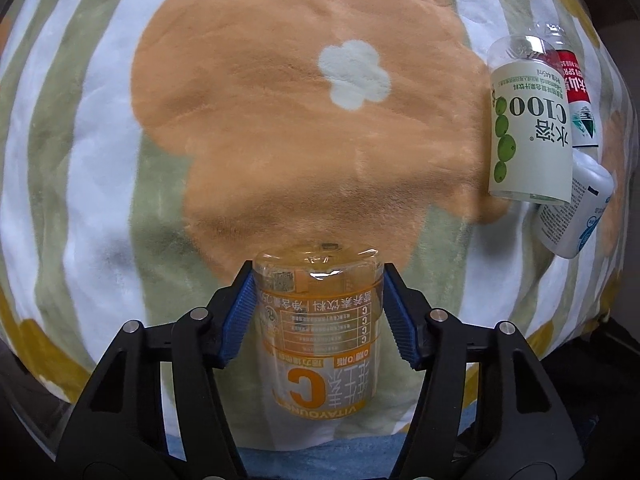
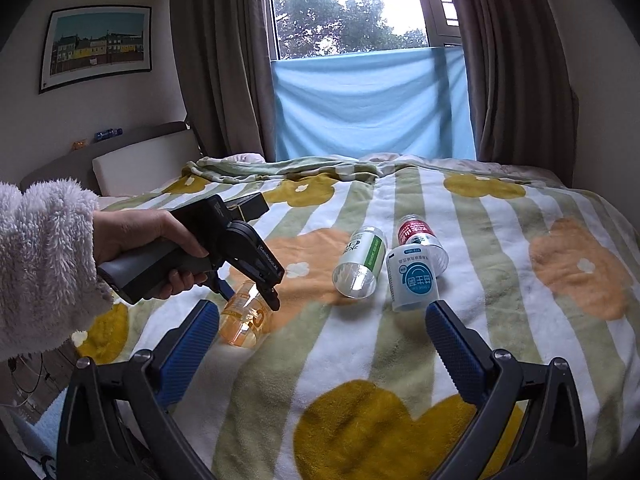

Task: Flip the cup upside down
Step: 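Bring the left gripper to the cup and close on its body, then rotate the cup with the left gripper, rim down, and set it on the bed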

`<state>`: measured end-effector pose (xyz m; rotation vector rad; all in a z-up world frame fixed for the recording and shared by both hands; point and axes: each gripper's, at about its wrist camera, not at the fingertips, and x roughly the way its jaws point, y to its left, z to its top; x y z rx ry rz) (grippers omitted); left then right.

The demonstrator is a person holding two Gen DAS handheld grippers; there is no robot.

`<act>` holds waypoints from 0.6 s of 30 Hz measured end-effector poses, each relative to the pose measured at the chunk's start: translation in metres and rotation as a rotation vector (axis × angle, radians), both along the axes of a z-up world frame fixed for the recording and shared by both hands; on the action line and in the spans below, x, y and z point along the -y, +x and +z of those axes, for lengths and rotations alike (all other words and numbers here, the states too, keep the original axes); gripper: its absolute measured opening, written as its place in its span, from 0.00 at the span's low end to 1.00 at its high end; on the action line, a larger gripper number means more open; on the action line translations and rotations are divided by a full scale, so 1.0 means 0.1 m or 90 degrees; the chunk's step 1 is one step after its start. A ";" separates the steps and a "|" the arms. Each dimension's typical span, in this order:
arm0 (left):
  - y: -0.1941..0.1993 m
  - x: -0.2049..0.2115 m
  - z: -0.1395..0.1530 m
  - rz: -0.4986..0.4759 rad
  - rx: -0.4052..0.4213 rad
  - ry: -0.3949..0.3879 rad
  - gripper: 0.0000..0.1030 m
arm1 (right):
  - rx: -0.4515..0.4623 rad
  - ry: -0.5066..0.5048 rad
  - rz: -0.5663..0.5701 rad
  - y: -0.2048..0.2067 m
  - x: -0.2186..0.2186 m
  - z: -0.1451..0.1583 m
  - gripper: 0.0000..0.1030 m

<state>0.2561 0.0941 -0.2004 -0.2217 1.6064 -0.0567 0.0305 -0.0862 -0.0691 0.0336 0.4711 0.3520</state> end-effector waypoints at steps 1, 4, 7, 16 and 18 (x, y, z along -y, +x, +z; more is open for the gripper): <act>-0.01 0.02 0.03 -0.007 0.013 0.000 0.56 | 0.000 0.002 0.001 0.00 0.00 0.00 1.00; -0.11 0.04 0.22 -0.027 0.082 -0.010 0.56 | -0.001 0.005 0.003 0.01 0.01 0.01 1.00; -0.37 0.03 0.50 -0.053 0.223 -0.039 0.56 | -0.002 0.010 0.005 0.05 0.00 0.01 1.00; -0.99 -0.33 0.82 -0.048 0.595 -0.002 0.56 | -0.032 0.030 0.015 0.14 -0.14 -0.11 1.00; -1.03 -0.26 0.73 -0.052 0.630 0.026 0.56 | -0.041 0.033 0.012 0.12 -0.14 -0.14 1.00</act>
